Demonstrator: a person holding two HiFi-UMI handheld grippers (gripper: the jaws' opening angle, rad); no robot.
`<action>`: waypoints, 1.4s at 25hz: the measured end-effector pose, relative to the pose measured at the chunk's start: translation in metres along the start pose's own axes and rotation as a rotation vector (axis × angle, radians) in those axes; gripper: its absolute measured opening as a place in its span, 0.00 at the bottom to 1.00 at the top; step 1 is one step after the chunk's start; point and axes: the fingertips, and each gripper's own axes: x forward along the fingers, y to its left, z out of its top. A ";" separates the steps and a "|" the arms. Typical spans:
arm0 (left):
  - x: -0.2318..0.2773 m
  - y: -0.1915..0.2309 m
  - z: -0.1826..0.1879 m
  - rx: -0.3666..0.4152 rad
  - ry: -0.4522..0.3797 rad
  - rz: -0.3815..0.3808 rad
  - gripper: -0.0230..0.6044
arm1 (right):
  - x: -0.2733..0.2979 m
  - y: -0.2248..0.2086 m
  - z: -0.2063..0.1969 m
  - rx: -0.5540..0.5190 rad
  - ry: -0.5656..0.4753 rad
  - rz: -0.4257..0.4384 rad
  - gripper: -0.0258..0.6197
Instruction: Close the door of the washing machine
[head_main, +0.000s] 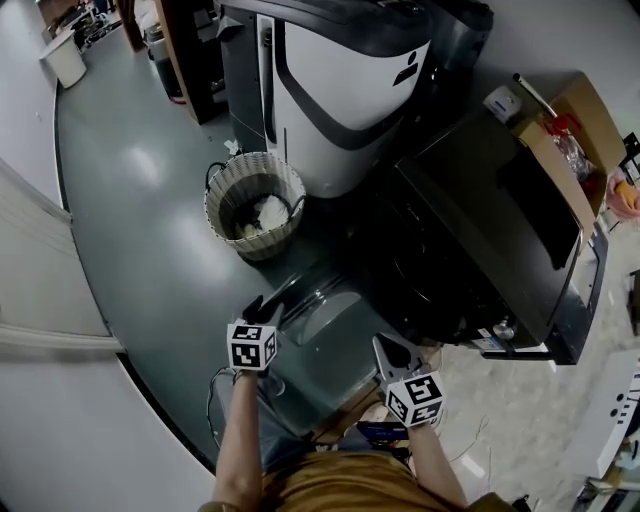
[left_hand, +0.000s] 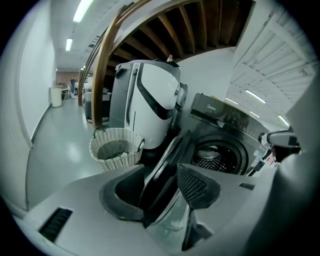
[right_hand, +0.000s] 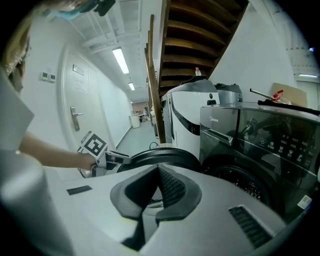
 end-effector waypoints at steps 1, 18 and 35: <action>0.003 0.000 0.000 -0.009 0.002 -0.014 0.38 | 0.002 0.000 -0.001 0.001 0.004 -0.004 0.06; 0.004 -0.003 -0.008 -0.049 0.043 -0.004 0.39 | -0.025 -0.029 -0.009 0.065 -0.017 -0.078 0.06; -0.004 -0.046 -0.036 -0.113 0.070 0.036 0.38 | -0.097 -0.058 -0.033 0.084 -0.003 -0.074 0.06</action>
